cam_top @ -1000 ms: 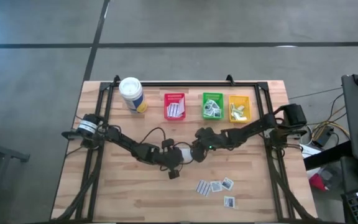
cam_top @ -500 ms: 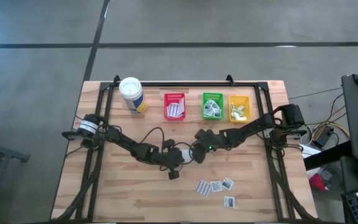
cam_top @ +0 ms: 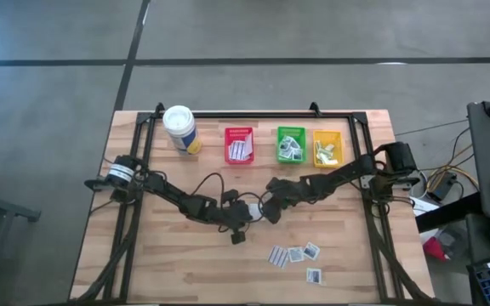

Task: Pick & Place First Aid Supplies
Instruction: Put the blue bandage in the red bin

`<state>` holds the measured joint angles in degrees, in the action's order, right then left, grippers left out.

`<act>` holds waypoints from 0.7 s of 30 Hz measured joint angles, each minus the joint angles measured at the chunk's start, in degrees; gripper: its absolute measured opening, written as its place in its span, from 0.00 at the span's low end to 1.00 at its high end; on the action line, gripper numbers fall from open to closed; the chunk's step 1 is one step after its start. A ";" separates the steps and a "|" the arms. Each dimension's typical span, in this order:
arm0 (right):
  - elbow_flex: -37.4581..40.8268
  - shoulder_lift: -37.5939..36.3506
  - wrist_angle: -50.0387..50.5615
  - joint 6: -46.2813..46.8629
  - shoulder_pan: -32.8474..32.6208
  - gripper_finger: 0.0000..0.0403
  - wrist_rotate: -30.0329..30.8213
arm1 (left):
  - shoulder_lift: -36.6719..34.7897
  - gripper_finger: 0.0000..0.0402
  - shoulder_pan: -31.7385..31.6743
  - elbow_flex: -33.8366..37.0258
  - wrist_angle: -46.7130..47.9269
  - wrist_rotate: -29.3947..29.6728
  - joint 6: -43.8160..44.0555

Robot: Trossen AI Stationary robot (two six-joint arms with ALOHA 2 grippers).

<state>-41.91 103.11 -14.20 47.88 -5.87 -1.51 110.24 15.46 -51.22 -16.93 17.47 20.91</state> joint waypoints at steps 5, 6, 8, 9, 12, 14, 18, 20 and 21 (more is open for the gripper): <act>0.01 0.02 -0.28 0.19 -0.02 0.31 -1.59 | 0.00 0.10 -0.02 0.00 0.00 0.11 -0.02; -0.09 0.04 -0.36 0.20 -0.02 0.31 -1.86 | 0.00 0.10 -0.02 0.00 0.00 0.11 -0.02; -0.20 0.13 -0.90 0.21 -0.02 0.31 -2.84 | 0.03 0.10 -0.02 0.00 0.00 0.13 -0.04; -0.25 0.15 -1.22 0.24 -0.02 0.31 -3.77 | 0.18 0.10 -0.02 0.00 -0.07 0.13 -0.04; -0.81 0.28 -1.31 0.28 -0.12 0.31 -6.80 | 0.53 0.10 -0.02 0.00 -0.32 0.18 -0.07; -0.94 0.36 -1.70 0.22 -0.27 0.31 -8.82 | 0.90 0.10 -0.02 0.00 -0.62 0.44 -0.08; -1.05 0.37 -2.31 -0.25 -0.01 0.31 -10.21 | 1.11 0.10 -0.04 -0.02 -0.59 0.41 -0.09; -1.05 0.37 -2.33 -0.29 0.32 0.31 -10.13 | 1.14 0.10 -0.04 0.00 -0.67 0.30 -0.11; -1.05 0.37 -2.36 -0.31 0.56 0.31 -10.13 | 1.16 0.10 -0.07 0.00 -0.76 0.06 -0.14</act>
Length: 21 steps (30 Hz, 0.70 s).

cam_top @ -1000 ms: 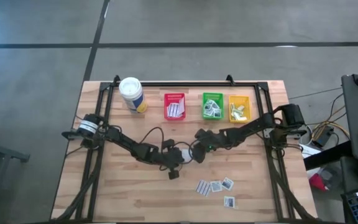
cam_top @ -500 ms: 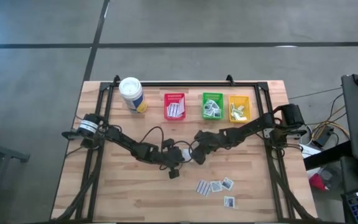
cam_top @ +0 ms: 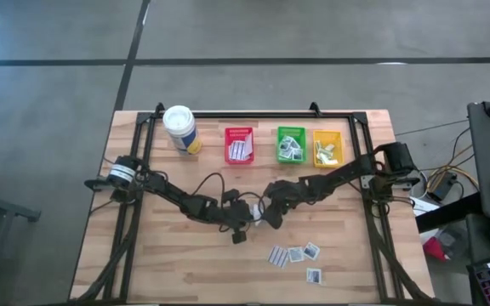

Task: Pick & Place First Aid Supplies
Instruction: Put the blue bandage in the red bin

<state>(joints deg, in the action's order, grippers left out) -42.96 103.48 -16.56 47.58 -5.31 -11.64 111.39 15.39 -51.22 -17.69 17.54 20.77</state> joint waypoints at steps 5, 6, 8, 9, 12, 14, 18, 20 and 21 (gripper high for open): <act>-0.04 -0.02 -0.19 -1.41 2.11 0.31 0.04 | 0.00 0.10 -0.06 0.00 -0.23 -1.76 -0.43; -0.04 -0.02 -0.27 -1.45 2.83 0.31 -0.42 | 0.00 0.10 -0.06 0.00 -0.28 -2.05 -0.57; -0.07 -0.06 -0.42 -1.89 4.37 0.31 -3.85 | 0.02 0.10 -0.06 0.00 -0.31 -2.51 -0.58; -0.07 -0.11 -0.42 -2.43 5.07 0.31 -5.60 | 0.02 0.10 -0.06 0.00 -0.32 -2.68 -0.57; -0.09 -0.13 -0.60 -3.03 6.85 0.31 -10.27 | 0.02 0.10 -0.06 0.00 -0.34 -3.09 -0.54; -0.10 -0.13 -0.78 -3.20 7.66 0.30 -12.58 | 0.02 0.10 -0.06 0.00 -0.34 -3.17 -0.54; -0.11 -0.13 -0.76 -2.76 7.83 0.28 -12.89 | 0.02 0.10 -0.06 0.00 -0.34 -3.28 -0.56; -0.11 -0.15 -0.49 -2.74 7.74 0.27 -13.00 | 0.02 0.10 -0.04 0.00 -0.37 -3.28 -0.58; -0.11 -0.15 -0.33 -2.72 7.54 0.27 -13.04 | 0.02 0.10 -0.04 0.01 -0.46 -3.28 -0.58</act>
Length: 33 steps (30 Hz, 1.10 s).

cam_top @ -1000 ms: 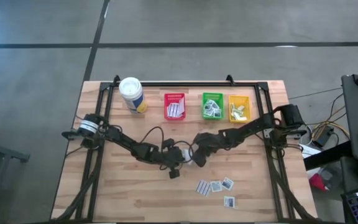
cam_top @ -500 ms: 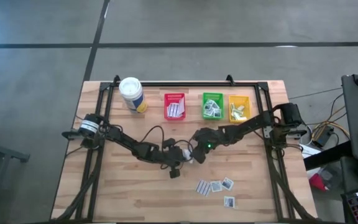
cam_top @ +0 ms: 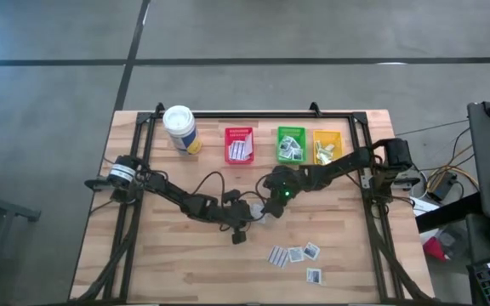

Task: Pick & Place First Aid Supplies
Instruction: Put the blue bandage in the red bin

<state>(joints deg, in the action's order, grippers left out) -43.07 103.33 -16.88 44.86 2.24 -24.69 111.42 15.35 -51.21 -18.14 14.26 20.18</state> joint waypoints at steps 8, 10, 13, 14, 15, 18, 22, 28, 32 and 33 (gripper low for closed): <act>0.02 -0.04 0.02 0.12 -0.59 0.19 0.03 | 0.11 0.10 0.07 0.10 -2.41 0.26 -0.65; 0.02 -0.04 0.05 -0.17 -0.57 0.17 0.12 | 0.12 0.10 0.07 0.10 -2.58 0.34 -0.70; 0.02 -0.04 0.06 -0.78 -0.63 0.12 0.11 | 0.13 0.10 0.07 0.12 -2.92 0.42 -1.27; 0.04 -0.04 0.09 -1.14 -0.61 0.10 0.11 | 0.13 0.10 0.08 0.12 -2.96 0.45 -1.51; 0.04 -0.04 0.15 -1.35 -0.61 0.08 0.13 | 0.13 0.10 0.09 0.12 -3.00 0.56 -1.55; 0.07 -0.04 0.39 -1.87 -0.61 0.04 0.13 | 0.09 0.10 0.07 0.12 -3.09 0.68 -1.66; 0.07 -0.07 0.44 -3.27 -0.61 0.02 0.13 | -0.34 0.10 0.07 0.12 -3.09 0.68 -2.48; 0.09 -0.07 2.31 -5.68 -0.61 0.02 0.21 | -2.38 0.10 0.07 0.27 -1.79 1.66 -4.26; 0.11 -0.07 3.21 -6.60 -0.61 0.02 0.68 | -4.17 0.10 0.07 0.24 -1.28 1.88 -5.48; 0.11 -0.07 3.19 -6.96 -0.61 0.02 0.72 | -4.53 0.10 0.02 0.35 -1.05 1.88 -5.53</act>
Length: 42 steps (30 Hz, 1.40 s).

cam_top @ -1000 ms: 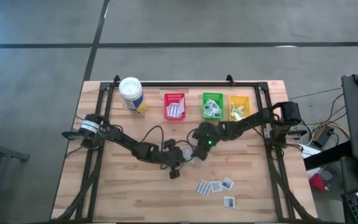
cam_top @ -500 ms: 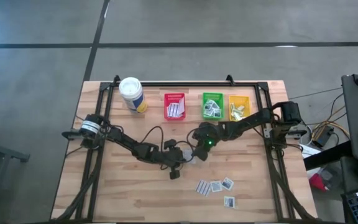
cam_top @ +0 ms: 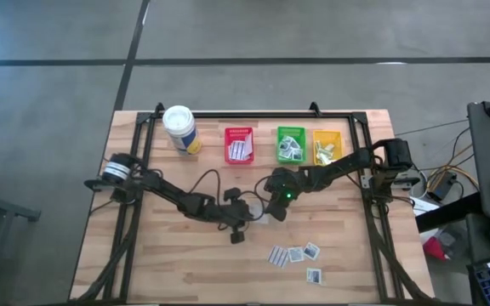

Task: Pick & Place First Aid Supplies
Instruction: Put the blue bandage in the red bin

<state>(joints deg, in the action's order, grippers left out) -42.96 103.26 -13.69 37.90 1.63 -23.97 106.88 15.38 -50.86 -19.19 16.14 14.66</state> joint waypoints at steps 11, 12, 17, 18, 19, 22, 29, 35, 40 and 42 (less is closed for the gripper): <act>0.02 -1.49 1.23 -2.29 -0.65 0.02 0.07 | -8.45 0.10 -1.53 5.39 0.18 0.24 0.24; 0.00 -2.06 2.00 -2.51 -0.80 0.02 0.07 | -9.47 0.10 -1.86 5.89 0.10 0.24 0.24; 0.02 -5.53 7.13 -5.05 -1.54 0.02 0.40 | -14.53 0.10 -3.59 8.23 0.14 0.24 -0.31; 0.02 -6.25 7.92 -5.38 -1.83 0.02 1.28 | -15.42 0.10 -3.85 8.54 0.09 0.24 -0.77; 0.04 -7.21 9.04 -5.74 -2.11 0.02 2.21 | -16.19 0.10 -4.19 8.72 0.04 0.20 -1.07; 0.19 -10.17 12.97 -7.78 -3.13 0.02 6.33 | -17.70 0.10 -5.04 9.00 -0.14 -0.44 -1.18; 2.61 -18.27 16.98 -10.63 -7.30 0.02 17.37 | -18.31 0.10 -6.38 8.11 0.09 -5.31 -5.16; 6.49 -23.66 13.32 -13.26 -12.59 0.02 29.22 | -17.87 0.21 -6.69 6.96 0.13 -5.81 -5.22; 9.33 -24.64 3.81 -18.21 -16.11 0.02 34.66 | -17.71 0.36 -7.10 6.90 -1.22 -6.21 -5.05; 10.09 -24.25 -1.18 -19.52 -16.59 0.02 35.66 | -17.52 0.40 -7.55 6.71 -2.09 -6.55 -3.72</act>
<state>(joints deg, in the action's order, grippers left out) -32.87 79.01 -14.88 18.38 -14.96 11.69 89.36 7.83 -44.15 -21.28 9.59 10.93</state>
